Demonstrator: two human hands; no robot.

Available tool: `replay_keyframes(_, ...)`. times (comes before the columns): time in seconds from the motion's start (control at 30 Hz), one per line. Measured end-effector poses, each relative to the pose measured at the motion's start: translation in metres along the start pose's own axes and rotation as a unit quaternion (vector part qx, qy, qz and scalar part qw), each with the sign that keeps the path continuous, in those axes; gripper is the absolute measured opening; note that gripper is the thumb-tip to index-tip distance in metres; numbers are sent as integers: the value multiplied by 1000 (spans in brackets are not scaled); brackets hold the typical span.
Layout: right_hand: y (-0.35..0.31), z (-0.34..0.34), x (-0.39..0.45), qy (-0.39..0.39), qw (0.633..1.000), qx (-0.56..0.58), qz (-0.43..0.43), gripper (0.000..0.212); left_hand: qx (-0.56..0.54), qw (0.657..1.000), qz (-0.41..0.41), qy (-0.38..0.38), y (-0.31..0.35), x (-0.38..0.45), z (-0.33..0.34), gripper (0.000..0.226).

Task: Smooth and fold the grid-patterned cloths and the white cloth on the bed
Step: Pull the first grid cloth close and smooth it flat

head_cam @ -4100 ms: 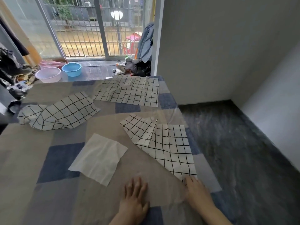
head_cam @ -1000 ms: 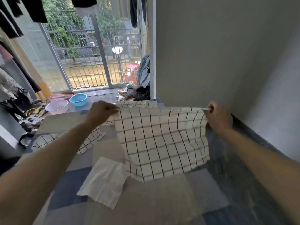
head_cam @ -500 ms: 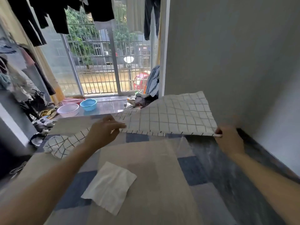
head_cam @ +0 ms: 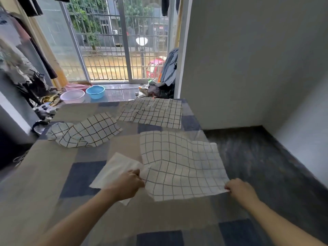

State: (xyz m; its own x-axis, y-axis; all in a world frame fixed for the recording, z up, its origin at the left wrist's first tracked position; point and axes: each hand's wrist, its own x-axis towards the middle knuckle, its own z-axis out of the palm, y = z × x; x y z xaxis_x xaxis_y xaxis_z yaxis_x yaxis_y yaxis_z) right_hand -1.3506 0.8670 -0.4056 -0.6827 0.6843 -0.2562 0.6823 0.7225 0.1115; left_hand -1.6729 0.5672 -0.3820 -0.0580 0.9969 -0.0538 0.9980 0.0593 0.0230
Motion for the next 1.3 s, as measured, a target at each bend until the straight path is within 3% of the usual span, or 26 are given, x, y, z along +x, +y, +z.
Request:
replay_keyframes(0.13, -5, 27, -14, -67, 996, -46, -40, 33, 0, 996, 11, -91, 12, -22, 28, 36)
replay_keyframes(0.27, 2, 40, -21, -78, 995, 20, -67, 30, 45, 990, 15, -130, 22, -34, 33, 41)
replay_keyframes(0.37, 10, 45, -32, -67, 993, 39, -92, 28, 39, 996, -3, -78, 29, -42, 37, 50)
replay_keyframes(0.5, 19, 57, -47, -30, 995, 50, -79, 52, -29, 995, -79, 58, 32, -51, 49, 43)
replay_keyframes(0.63, 16, 59, -59, -26, 994, 86, -56, 54, -167, 956, -197, 138, 39, -57, 47, 12)
replay_keyframes(0.8, 14, 52, -58, -65, 992, 99, -41, 52, -377, 867, -308, 109, 59, -58, 43, 23)
replay_keyframes(0.9, 12, 34, -51, -133, 990, 32, -34, 46, -348, 898, -239, 123, 62, -57, 47, 32)
replay_keyframes(0.97, 6, 20, -46, -93, 995, -3, -22, 35, -303, 934, -141, 126, 62, -57, 48, 33)
replay_keyframes(1.03, -3, 17, -41, -22, 999, 12, -33, 42, -216, 968, -24, 128, 63, -55, 50, 34)
replay_keyframes(1.1, -17, 21, -39, 10, 995, 80, -58, 46, -153, 978, 39, 139, 67, -54, 47, 39)
replay_keyframes(1.2, -43, 32, -41, -48, 985, 134, -94, 50, -138, 977, 28, 157, 67, -62, 44, 48)
replay_keyframes(1.3, -55, 46, -46, -69, 986, 120, -97, 54, -179, 968, -44, 170, 60, -84, 46, 50)
